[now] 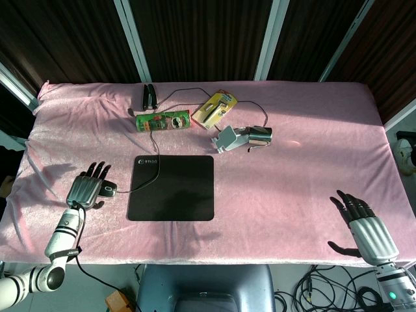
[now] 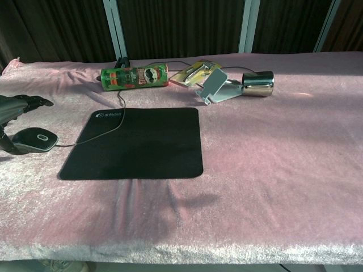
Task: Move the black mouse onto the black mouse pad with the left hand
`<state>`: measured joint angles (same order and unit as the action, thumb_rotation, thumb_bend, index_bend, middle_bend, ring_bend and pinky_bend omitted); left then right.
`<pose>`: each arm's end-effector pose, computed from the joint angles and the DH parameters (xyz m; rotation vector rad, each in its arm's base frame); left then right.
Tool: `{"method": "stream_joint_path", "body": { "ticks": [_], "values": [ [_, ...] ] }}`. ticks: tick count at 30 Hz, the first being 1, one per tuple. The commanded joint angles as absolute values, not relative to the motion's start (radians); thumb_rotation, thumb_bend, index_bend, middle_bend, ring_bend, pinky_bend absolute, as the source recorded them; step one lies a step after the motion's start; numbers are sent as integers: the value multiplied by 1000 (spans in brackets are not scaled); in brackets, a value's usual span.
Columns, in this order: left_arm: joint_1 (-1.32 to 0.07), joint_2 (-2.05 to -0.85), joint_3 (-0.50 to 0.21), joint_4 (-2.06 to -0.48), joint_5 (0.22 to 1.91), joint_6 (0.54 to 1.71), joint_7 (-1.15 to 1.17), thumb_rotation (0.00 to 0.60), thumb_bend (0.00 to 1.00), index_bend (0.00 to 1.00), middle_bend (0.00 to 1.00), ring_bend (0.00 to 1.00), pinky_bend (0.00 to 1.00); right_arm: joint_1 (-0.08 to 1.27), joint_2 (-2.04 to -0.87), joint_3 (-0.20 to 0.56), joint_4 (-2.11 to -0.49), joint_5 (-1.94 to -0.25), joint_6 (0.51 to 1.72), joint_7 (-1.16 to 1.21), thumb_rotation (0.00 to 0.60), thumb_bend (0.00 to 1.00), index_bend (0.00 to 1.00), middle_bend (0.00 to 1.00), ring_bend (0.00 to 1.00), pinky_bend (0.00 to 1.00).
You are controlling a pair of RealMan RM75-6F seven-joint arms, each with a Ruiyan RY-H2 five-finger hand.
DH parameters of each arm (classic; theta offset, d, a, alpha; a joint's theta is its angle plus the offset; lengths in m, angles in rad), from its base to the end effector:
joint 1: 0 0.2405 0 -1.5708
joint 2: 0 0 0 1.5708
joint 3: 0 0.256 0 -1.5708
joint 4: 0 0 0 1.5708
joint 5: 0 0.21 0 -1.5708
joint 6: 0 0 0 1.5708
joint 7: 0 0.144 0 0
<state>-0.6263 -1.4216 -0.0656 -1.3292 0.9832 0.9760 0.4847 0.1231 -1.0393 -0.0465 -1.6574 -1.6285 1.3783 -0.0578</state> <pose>-0.2752 0.3429 0.0420 -1.7180 -0.8127 -0.4740 -0.3004 -0.1681 0.1469 1.6565 -0.8945 0.7891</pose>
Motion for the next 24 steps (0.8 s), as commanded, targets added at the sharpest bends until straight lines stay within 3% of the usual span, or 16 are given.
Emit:
{"method": "stream_joint_path", "body": {
  "ticks": [1, 21, 24],
  "values": [
    [-624, -1424, -67, -1326, 988, 976, 480, 600, 181, 0, 0, 0, 289, 123, -1039, -46, -1657, -1628, 1379, -58, 600, 295, 79, 72, 110, 245],
    [-637, -1475, -75, -1236, 1035, 951, 469, 600, 182, 0, 3, 13, 300, 125, -1039, -48, -1659, -1626, 1372, -62, 600, 295, 79, 72, 110, 245],
    [-637, -1496, -76, -1201, 1062, 960, 453, 600, 179, 55, 135, 126, 300, 126, -1037, -47, -1660, -1626, 1371, -60, 600, 295, 79, 72, 110, 246]
  ]
}}
